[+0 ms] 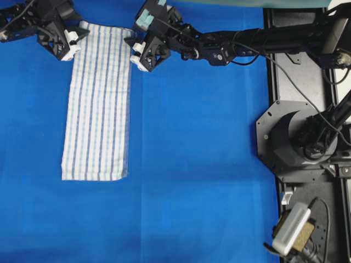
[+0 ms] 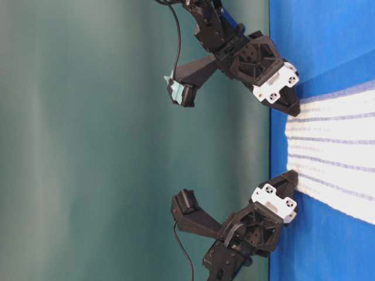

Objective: Fold the blue towel.

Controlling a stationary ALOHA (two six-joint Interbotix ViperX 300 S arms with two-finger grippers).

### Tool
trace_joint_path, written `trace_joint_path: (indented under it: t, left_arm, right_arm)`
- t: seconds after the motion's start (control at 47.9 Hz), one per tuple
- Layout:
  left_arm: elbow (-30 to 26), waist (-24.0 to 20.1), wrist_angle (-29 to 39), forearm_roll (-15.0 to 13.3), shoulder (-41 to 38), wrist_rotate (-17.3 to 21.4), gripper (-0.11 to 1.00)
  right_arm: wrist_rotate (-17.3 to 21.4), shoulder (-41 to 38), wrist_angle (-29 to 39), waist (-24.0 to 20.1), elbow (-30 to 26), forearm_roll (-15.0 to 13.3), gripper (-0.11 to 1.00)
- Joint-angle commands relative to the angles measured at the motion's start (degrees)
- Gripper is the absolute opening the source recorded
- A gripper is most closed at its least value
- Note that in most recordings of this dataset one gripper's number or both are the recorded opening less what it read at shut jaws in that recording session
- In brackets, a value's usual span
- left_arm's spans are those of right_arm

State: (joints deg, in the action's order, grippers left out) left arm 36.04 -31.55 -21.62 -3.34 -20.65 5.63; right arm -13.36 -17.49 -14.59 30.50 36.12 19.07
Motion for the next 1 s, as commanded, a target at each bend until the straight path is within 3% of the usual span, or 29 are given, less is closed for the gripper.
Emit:
trace_joint_path:
  t: [0.0, 0.084, 0.167, 0.606, 0.981]
  left_arm:
    - [-0.8, 0.4, -0.2, 0.1, 0.6, 0.1, 0.36]
    - [-0.9, 1.0, -0.4, 0.2, 0.5, 0.2, 0.18]
    - [-0.9, 1.1, -0.4, 0.3, 0.5, 0.3, 0.05]
    - [1.6, 2.1, -0.2, 0.3, 4.7, 0.3, 0.05]
    - [9.1, 7.4, -0.1, 0.2, 16.7, 0.1, 0.05]
  right_arm:
    - [-0.4, 0.4, -0.2, 0.1, -0.7, 0.0, 0.52]
    - [-0.4, 0.5, -0.2, -0.4, -0.6, 0.0, 0.31]
    - [-0.4, 0.4, -0.1, -0.6, -0.5, 0.0, 0.17]
    - [-0.4, 4.7, 1.1, -1.1, 0.1, 0.0, 0.17]
    - [0.2, 13.1, 2.0, -6.9, 4.0, 0.4, 0.17]
